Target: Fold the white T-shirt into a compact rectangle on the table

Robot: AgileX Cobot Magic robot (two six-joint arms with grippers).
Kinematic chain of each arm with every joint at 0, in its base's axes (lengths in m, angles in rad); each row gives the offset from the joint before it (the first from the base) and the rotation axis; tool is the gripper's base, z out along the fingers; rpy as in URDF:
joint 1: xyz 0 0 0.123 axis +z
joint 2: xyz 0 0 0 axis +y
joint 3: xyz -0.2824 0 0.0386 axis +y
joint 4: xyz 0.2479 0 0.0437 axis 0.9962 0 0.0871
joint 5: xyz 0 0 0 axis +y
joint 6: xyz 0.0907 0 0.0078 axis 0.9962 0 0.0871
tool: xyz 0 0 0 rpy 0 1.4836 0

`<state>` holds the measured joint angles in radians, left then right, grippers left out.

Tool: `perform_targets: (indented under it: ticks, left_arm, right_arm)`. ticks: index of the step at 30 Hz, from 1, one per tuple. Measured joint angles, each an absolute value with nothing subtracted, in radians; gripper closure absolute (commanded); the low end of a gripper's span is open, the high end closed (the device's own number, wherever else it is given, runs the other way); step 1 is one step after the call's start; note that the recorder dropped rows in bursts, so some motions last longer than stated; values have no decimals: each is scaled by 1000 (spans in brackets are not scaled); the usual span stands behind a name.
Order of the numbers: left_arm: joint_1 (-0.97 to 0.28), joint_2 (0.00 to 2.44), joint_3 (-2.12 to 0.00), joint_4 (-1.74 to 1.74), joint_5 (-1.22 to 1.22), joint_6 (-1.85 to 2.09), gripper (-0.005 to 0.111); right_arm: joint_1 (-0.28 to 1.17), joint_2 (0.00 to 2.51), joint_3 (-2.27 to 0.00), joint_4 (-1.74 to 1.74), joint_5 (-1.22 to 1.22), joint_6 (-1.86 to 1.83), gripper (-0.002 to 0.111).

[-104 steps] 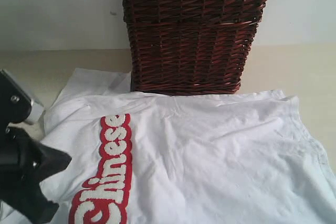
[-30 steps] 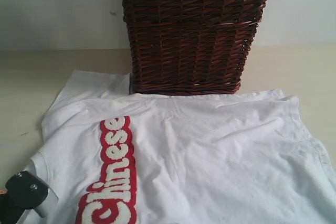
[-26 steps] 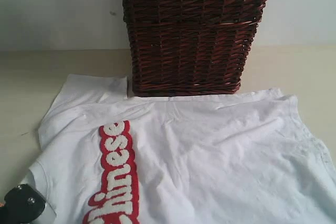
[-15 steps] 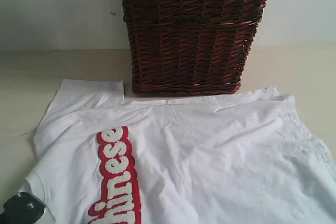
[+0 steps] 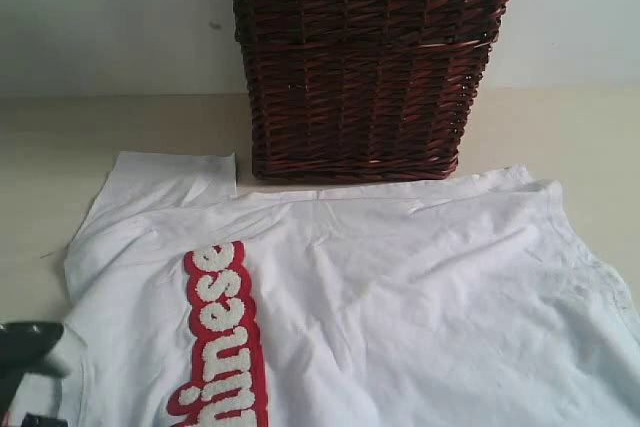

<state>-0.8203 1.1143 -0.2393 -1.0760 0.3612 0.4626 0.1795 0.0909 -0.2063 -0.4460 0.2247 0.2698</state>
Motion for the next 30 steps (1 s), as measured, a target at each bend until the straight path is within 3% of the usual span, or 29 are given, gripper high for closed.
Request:
perform_targets:
  ticks: [1, 3, 4, 9, 13, 22, 30]
  left_arm:
    - [-820, 1114, -239, -1128, 251, 463, 76]
    - [-820, 1114, -239, -1200, 119, 458, 103]
    - [-820, 1114, -239, -1220, 83, 453, 106]
    - [-806, 1114, -239, -1260, -191, 349, 107]
    - [-699, 1185, -254, -1228, -311, 309, 107]
    - [-638, 1464, -501, -855, -272, 306, 107]
    - [-638, 1608, -564, -685, -253, 310, 107]
  right_arm:
    - [179, 91, -206, -446, 225, 270, 108]
    - [179, 91, -206, -446, 225, 270, 108]
    - [179, 91, -206, -446, 225, 270, 108]
    - [179, 91, -206, -446, 225, 270, 108]
    - [179, 91, -206, -446, 225, 270, 108]
    - [179, 91, -206, -446, 225, 270, 108]
    - [179, 91, -206, -446, 225, 270, 108]
